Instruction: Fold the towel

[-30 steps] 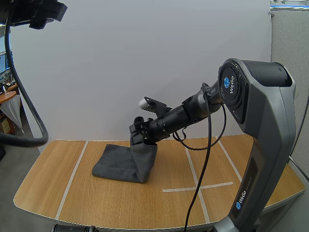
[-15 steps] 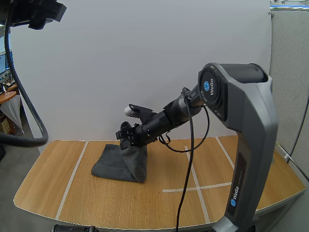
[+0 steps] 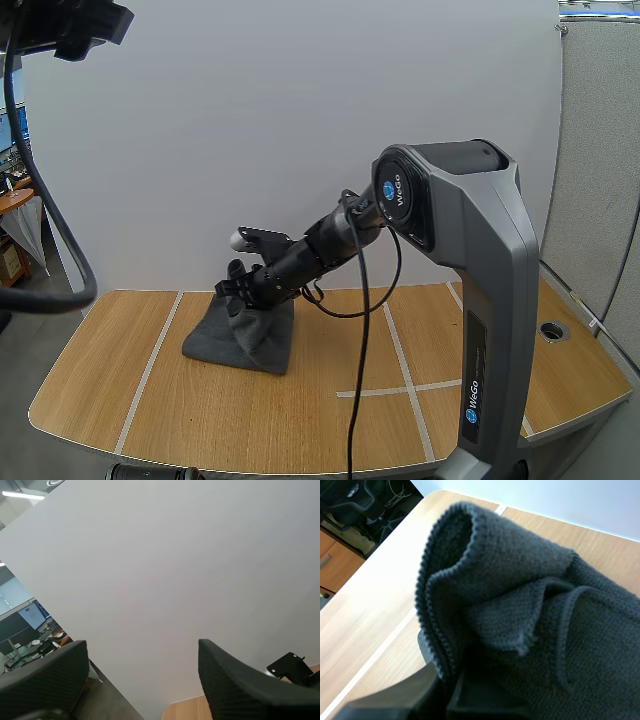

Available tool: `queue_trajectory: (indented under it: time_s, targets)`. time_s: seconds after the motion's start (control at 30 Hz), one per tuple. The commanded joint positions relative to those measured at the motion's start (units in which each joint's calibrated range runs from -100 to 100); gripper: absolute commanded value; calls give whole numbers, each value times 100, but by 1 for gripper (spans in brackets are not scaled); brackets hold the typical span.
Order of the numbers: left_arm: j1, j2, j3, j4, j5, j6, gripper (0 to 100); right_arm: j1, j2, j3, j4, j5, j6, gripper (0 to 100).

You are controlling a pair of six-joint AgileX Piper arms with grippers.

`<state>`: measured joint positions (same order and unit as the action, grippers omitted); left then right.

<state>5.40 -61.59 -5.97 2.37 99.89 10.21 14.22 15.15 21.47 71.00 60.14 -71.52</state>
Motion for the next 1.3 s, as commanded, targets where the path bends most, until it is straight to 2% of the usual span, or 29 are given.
queue_trajectory:
  time_s: [0.0, 0.1, 0.3, 0.33, 0.47, 0.53, 0.6, 0.8, 0.97, 1.03, 1.13, 1.27]
  targets:
    - [9, -34, 6, 10, 11, -74, 100, 92, -29, -142, -9, -366, -88, 0]
    - [9, -92, 6, 10, 11, -74, 100, 92, -23, -142, 94, -747, -88, 0]
    - [9, -202, 6, 10, 11, -74, 100, 92, 87, -142, 123, -726, -88, 0]
    - [9, -216, 6, 10, 11, -74, 100, 92, 103, -142, 123, -726, -88, 11]
    - [9, -259, 6, 10, 11, -140, 100, 92, 103, -142, 285, -666, -19, 71]
    - [9, -270, 6, 10, 11, -194, 100, 92, 103, -142, 331, -666, -5, 88]
    - [9, -289, 6, 10, 11, -190, 100, 92, 103, -142, 414, -595, -5, 97]
    - [9, -289, 6, 10, 11, -190, 100, 92, -79, -264, 377, -493, -5, 98]
    - [9, -289, 6, 10, 11, -190, 100, 15, -540, -264, 110, -630, 6, 98]
    - [9, -289, 6, 10, 11, -190, 100, -85, -700, -264, -329, -593, 257, 98]
    - [9, -286, 6, 129, 11, -190, 100, -337, -873, -252, -1195, -95, 967, 98]
    - [9, -286, 6, 253, 11, -190, 100, -709, -874, -95, -1395, 1002, 1025, 98]
